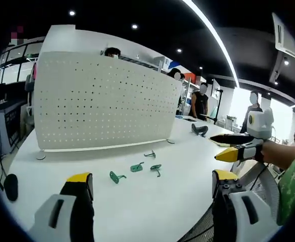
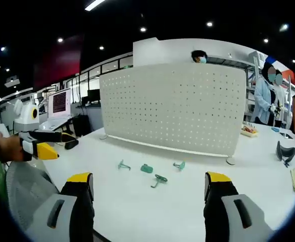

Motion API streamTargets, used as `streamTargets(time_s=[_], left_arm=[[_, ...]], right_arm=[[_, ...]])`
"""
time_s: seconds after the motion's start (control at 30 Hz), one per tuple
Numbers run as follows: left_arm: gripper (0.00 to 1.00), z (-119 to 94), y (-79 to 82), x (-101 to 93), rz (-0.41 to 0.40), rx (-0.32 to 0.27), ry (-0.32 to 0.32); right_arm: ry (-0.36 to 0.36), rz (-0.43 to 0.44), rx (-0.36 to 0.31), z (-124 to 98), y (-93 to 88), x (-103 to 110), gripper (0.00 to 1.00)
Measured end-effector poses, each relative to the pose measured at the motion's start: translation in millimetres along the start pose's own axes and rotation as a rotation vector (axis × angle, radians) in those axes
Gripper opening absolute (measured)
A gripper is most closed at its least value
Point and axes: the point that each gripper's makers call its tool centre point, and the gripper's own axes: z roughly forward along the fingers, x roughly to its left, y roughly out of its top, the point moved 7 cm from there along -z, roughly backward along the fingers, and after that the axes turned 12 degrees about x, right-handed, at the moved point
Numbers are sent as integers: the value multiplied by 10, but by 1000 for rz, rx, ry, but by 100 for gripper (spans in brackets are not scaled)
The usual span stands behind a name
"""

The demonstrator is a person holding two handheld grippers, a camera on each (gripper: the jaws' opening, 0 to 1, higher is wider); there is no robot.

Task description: Insert the hook assembly into the mounting plate slot until the hook locks in place.

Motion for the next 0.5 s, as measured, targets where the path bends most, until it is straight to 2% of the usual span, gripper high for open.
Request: streamTargets(time_s=[0.33,0.5], left_arm=[[100,-8,10,22,13,6,9],[100,-15,27,12,51,17,14]], right_arm=[[3,-4,8,15,-5,0,93],[5,-6,15,27,-6,6,93]])
